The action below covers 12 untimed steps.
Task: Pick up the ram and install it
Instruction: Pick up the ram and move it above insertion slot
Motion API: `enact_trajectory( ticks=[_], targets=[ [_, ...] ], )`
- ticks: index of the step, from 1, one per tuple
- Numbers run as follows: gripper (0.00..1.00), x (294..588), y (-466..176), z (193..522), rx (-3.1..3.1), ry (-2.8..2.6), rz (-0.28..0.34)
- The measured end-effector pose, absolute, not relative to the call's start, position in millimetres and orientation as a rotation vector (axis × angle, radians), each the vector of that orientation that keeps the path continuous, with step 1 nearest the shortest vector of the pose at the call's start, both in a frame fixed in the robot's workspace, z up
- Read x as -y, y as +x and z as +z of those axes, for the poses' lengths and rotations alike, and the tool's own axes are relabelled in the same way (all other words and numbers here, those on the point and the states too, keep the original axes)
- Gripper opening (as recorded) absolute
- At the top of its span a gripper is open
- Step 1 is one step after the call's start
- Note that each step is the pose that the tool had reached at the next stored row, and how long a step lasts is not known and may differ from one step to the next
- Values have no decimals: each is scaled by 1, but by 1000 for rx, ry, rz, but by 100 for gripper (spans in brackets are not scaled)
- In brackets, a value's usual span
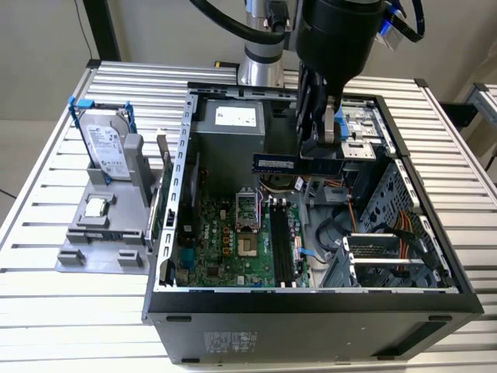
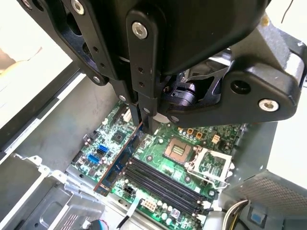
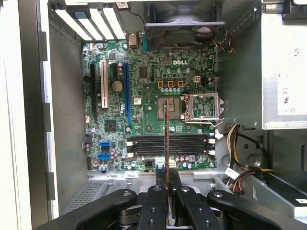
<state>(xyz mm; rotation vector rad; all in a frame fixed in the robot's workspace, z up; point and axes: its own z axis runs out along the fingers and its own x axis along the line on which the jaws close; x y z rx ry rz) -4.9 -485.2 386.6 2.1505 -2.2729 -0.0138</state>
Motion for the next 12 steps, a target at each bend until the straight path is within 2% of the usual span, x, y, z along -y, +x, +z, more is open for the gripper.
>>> enact_trajectory(
  ticks=[12],
  targets=[
    [0,481,3,387,2273,2150,-14]
  ],
)
